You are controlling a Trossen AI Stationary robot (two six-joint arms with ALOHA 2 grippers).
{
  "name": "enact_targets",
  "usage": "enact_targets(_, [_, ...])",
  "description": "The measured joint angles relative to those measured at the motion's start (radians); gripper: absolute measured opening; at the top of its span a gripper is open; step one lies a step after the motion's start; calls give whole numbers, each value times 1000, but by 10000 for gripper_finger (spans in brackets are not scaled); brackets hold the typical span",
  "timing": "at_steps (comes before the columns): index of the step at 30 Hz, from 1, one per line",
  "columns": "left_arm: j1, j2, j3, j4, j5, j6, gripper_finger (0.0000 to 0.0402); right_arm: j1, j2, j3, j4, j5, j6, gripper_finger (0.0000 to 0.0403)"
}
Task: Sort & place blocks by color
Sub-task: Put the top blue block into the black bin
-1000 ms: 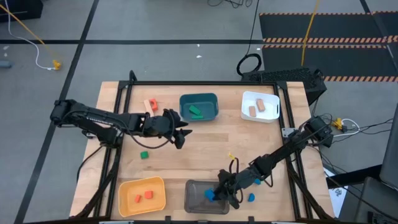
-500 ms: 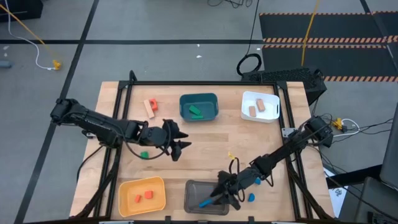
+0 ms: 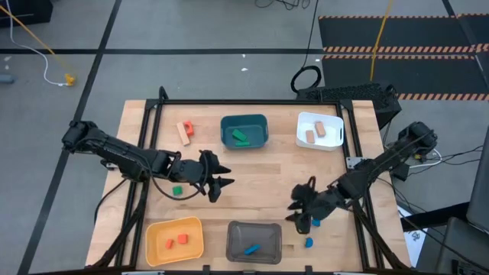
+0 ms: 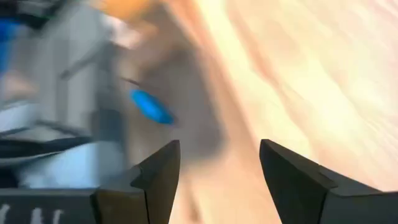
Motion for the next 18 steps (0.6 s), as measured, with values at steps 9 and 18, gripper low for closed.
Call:
enact_targets(9, [-6,0,0,0,-17,7,200,90,24,-1,-440,-110,477,210])
enact_targets(18, [-9,0,0,-1,-19,7,200,131,34,-1,-412,-125,574,210])
